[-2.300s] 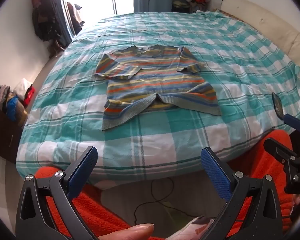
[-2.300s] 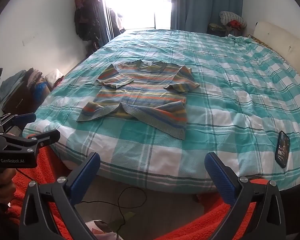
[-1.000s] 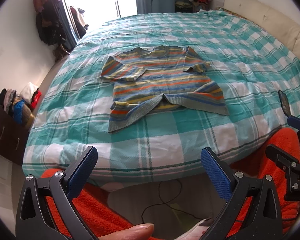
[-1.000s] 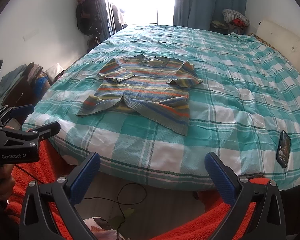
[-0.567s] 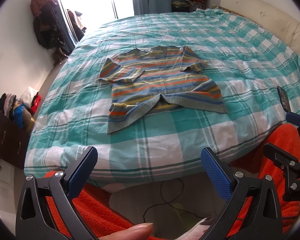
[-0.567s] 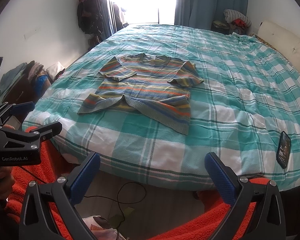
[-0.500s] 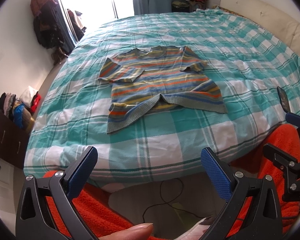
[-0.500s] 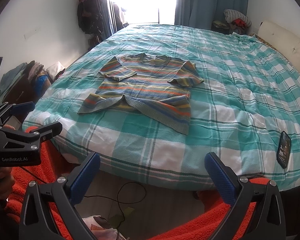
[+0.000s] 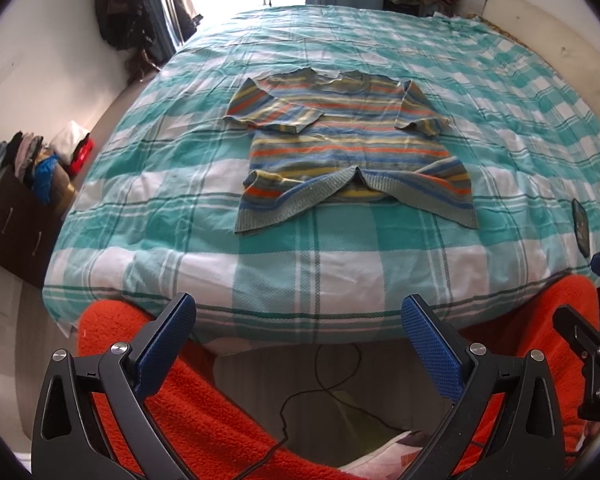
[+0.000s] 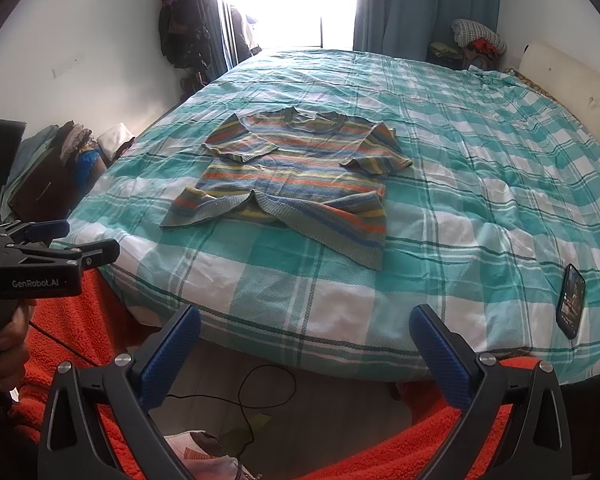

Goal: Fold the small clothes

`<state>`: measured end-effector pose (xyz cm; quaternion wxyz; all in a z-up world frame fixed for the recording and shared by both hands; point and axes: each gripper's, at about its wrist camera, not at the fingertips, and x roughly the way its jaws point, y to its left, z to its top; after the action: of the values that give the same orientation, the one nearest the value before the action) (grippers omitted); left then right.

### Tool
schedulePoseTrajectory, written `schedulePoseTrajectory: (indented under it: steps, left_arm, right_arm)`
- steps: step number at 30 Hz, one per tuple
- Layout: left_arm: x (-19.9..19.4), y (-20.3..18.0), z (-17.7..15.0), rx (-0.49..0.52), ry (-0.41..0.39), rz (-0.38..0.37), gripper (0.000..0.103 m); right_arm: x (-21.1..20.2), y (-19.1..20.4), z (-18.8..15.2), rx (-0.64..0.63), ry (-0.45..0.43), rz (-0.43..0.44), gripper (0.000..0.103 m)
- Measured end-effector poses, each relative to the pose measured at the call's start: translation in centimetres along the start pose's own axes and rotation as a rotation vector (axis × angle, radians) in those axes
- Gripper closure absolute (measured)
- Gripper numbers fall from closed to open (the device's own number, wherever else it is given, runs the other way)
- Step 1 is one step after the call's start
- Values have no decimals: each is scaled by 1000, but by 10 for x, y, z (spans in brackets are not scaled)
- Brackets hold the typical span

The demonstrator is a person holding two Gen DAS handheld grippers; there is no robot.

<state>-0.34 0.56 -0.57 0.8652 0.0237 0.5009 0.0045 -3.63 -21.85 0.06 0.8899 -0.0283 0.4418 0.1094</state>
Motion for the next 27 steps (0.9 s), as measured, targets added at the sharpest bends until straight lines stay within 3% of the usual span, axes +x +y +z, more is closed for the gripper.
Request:
schedulePoseTrajectory:
  steps: [27]
  left_arm:
    - [15, -2, -2, 29, 50, 55, 1]
  right_arm:
    - [11, -3, -3, 10, 37, 1, 0]
